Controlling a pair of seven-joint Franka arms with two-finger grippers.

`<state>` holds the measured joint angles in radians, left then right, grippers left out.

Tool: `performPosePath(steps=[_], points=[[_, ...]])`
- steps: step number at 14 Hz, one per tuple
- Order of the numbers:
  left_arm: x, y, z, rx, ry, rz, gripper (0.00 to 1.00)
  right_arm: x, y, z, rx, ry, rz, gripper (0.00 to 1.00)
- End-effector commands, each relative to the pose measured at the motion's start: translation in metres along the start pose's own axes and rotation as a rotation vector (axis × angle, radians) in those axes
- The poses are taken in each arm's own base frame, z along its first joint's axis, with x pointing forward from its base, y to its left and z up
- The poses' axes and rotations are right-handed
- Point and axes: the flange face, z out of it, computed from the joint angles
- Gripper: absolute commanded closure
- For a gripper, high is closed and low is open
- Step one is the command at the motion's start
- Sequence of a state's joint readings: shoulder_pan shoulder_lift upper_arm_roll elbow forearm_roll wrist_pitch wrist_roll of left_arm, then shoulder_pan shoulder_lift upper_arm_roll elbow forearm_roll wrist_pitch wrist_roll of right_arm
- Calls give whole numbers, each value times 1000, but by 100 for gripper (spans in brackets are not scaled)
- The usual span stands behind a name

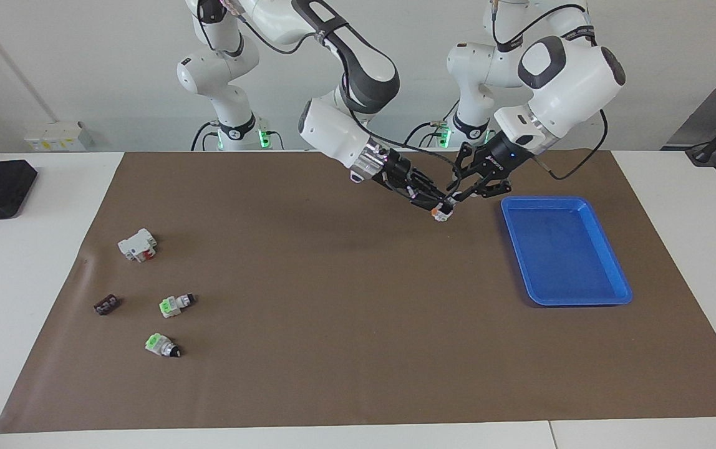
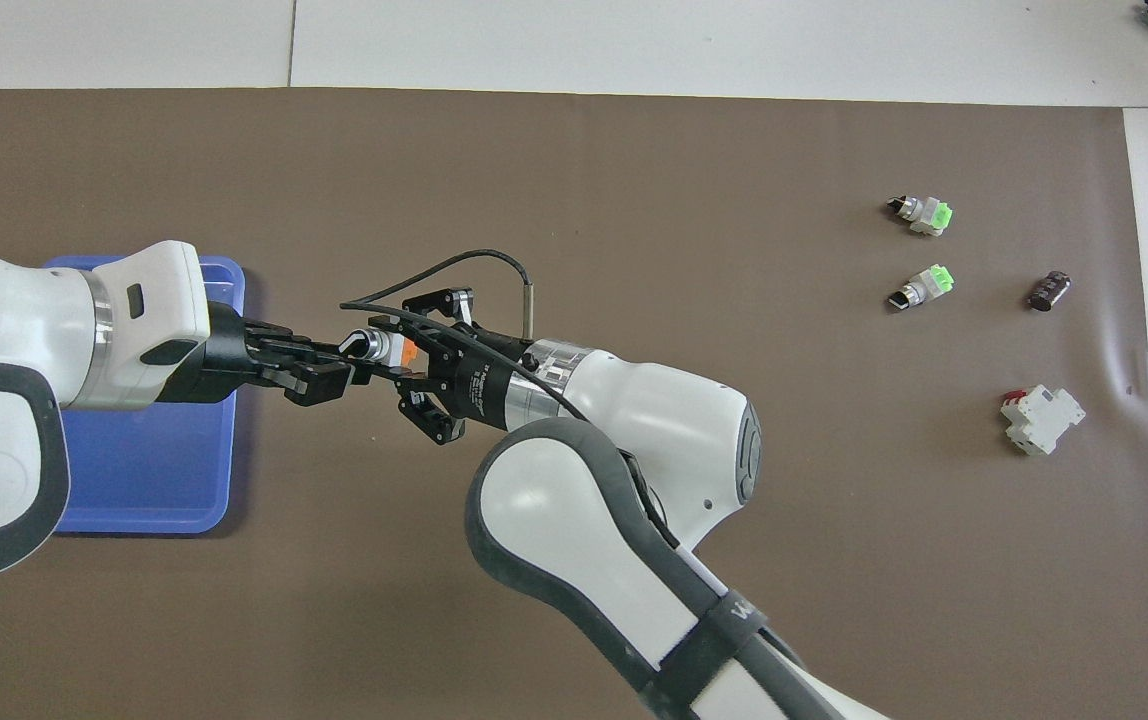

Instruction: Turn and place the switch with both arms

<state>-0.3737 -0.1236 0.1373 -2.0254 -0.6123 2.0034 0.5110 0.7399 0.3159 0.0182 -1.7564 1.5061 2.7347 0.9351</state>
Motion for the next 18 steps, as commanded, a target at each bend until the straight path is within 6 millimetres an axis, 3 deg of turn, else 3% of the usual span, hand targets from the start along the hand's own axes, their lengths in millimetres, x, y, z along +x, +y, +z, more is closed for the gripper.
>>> performPosePath(steps=[1, 12, 18], points=[[-3, 3, -9, 1, 25, 19, 63, -2, -4, 0, 6, 4, 7, 100], [11, 1, -19, 32, 86, 15, 64, -2, -4, 0, 7, 5, 7, 100], [13, 9, -8, 47, 100, 27, 65, -2, -3, 0, 6, 4, 7, 100]])
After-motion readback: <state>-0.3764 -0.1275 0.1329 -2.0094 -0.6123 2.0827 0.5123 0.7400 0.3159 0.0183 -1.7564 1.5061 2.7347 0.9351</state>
